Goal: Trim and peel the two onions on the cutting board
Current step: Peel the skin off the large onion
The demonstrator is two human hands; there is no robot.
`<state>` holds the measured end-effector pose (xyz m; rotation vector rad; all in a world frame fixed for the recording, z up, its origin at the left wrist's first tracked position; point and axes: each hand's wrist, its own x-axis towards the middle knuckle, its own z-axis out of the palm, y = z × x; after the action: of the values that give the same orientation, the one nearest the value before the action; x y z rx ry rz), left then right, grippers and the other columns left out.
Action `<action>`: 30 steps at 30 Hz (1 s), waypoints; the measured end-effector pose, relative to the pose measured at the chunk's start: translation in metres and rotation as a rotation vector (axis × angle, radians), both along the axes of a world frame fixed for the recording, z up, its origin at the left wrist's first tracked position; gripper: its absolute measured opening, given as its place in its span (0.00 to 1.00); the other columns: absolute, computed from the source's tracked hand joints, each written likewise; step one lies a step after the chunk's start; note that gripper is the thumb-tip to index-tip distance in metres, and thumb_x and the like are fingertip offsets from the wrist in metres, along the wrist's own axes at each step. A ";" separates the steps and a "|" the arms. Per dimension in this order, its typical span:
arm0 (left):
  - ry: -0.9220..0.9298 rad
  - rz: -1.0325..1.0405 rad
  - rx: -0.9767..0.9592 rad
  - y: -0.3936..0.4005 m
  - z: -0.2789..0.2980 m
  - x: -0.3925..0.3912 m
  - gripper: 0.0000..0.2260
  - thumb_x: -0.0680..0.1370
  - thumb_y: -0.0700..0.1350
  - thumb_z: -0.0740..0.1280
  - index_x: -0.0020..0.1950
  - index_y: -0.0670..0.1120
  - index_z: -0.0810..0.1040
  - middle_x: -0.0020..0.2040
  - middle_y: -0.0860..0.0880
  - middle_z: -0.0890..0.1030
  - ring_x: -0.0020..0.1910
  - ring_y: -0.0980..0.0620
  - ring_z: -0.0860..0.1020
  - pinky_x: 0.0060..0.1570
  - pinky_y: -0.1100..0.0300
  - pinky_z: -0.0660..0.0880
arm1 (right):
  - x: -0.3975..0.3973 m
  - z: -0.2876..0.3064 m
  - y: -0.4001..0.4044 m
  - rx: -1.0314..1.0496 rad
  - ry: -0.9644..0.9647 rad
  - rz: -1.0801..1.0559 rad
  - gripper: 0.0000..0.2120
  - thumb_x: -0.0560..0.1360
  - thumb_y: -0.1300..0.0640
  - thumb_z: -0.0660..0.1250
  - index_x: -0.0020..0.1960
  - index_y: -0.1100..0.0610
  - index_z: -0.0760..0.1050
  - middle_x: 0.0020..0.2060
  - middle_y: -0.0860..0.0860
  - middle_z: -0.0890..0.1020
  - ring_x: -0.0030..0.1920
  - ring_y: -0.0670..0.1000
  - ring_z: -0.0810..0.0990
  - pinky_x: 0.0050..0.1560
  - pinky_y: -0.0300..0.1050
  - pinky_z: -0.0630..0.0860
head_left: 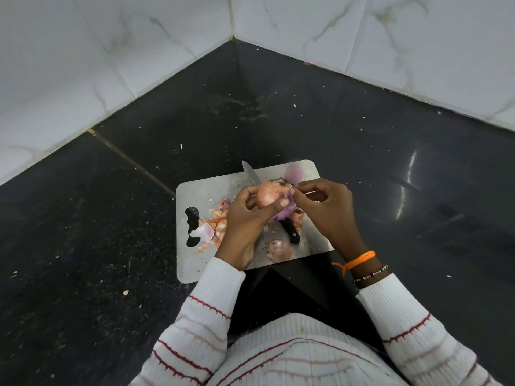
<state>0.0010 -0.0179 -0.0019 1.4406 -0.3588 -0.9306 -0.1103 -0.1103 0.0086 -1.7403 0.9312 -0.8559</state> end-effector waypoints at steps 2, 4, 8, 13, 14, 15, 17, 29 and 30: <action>-0.008 -0.002 0.012 -0.001 -0.002 0.000 0.33 0.53 0.54 0.82 0.55 0.47 0.78 0.53 0.47 0.83 0.54 0.48 0.81 0.55 0.48 0.79 | -0.001 0.000 -0.001 0.003 0.007 0.003 0.02 0.69 0.61 0.72 0.42 0.58 0.83 0.37 0.48 0.83 0.38 0.45 0.82 0.40 0.37 0.80; -0.012 -0.011 0.026 -0.002 -0.003 0.000 0.34 0.53 0.54 0.83 0.55 0.48 0.78 0.54 0.48 0.83 0.55 0.48 0.81 0.55 0.48 0.79 | -0.002 0.000 -0.002 0.007 0.004 0.009 0.02 0.69 0.62 0.72 0.42 0.58 0.82 0.36 0.49 0.83 0.37 0.45 0.82 0.40 0.38 0.80; -0.020 -0.007 0.035 -0.003 -0.005 -0.001 0.34 0.52 0.56 0.81 0.55 0.48 0.78 0.54 0.47 0.82 0.55 0.47 0.81 0.56 0.46 0.78 | -0.003 -0.003 -0.003 -0.027 -0.004 0.016 0.03 0.69 0.62 0.73 0.39 0.56 0.82 0.35 0.49 0.83 0.35 0.46 0.81 0.39 0.38 0.79; -0.006 -0.015 0.036 -0.001 -0.006 0.000 0.32 0.55 0.55 0.80 0.56 0.47 0.79 0.53 0.45 0.83 0.55 0.46 0.81 0.57 0.45 0.77 | -0.002 -0.008 -0.004 -0.071 0.039 -0.022 0.06 0.69 0.65 0.71 0.42 0.54 0.81 0.36 0.48 0.82 0.35 0.41 0.81 0.38 0.32 0.78; -0.005 -0.017 0.040 -0.001 -0.006 0.000 0.32 0.55 0.55 0.80 0.56 0.47 0.79 0.54 0.45 0.83 0.55 0.46 0.81 0.58 0.44 0.77 | -0.002 -0.009 -0.005 -0.057 0.042 -0.022 0.07 0.70 0.65 0.70 0.42 0.54 0.81 0.36 0.48 0.82 0.35 0.42 0.81 0.39 0.34 0.78; -0.003 -0.015 0.044 -0.001 -0.006 0.000 0.32 0.55 0.56 0.80 0.56 0.47 0.79 0.54 0.45 0.83 0.55 0.46 0.81 0.58 0.44 0.77 | -0.002 -0.010 -0.006 -0.021 0.032 -0.018 0.07 0.71 0.64 0.70 0.43 0.54 0.81 0.37 0.49 0.83 0.36 0.44 0.82 0.41 0.38 0.80; -0.002 -0.001 0.052 -0.001 -0.006 0.000 0.35 0.53 0.58 0.81 0.56 0.48 0.79 0.55 0.45 0.82 0.56 0.45 0.80 0.58 0.44 0.76 | -0.002 -0.011 -0.007 0.073 0.003 -0.020 0.06 0.74 0.62 0.67 0.44 0.55 0.82 0.38 0.51 0.84 0.38 0.50 0.83 0.43 0.50 0.82; -0.009 0.035 0.042 -0.002 -0.005 -0.003 0.34 0.53 0.59 0.81 0.55 0.48 0.77 0.55 0.45 0.81 0.57 0.45 0.80 0.57 0.45 0.77 | 0.007 -0.010 0.005 -0.121 0.118 0.008 0.04 0.75 0.58 0.66 0.43 0.58 0.75 0.41 0.49 0.76 0.39 0.43 0.72 0.39 0.35 0.67; -0.016 0.033 0.050 -0.002 -0.005 -0.004 0.35 0.53 0.59 0.80 0.56 0.49 0.77 0.56 0.45 0.81 0.57 0.46 0.79 0.57 0.45 0.77 | 0.007 -0.009 0.005 -0.174 0.116 0.022 0.04 0.76 0.59 0.65 0.44 0.59 0.75 0.41 0.50 0.76 0.39 0.44 0.73 0.39 0.36 0.68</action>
<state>-0.0026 -0.0203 -0.0070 1.4957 -0.3245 -0.9068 -0.1036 -0.1049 -0.0007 -1.9636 0.9346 -0.8498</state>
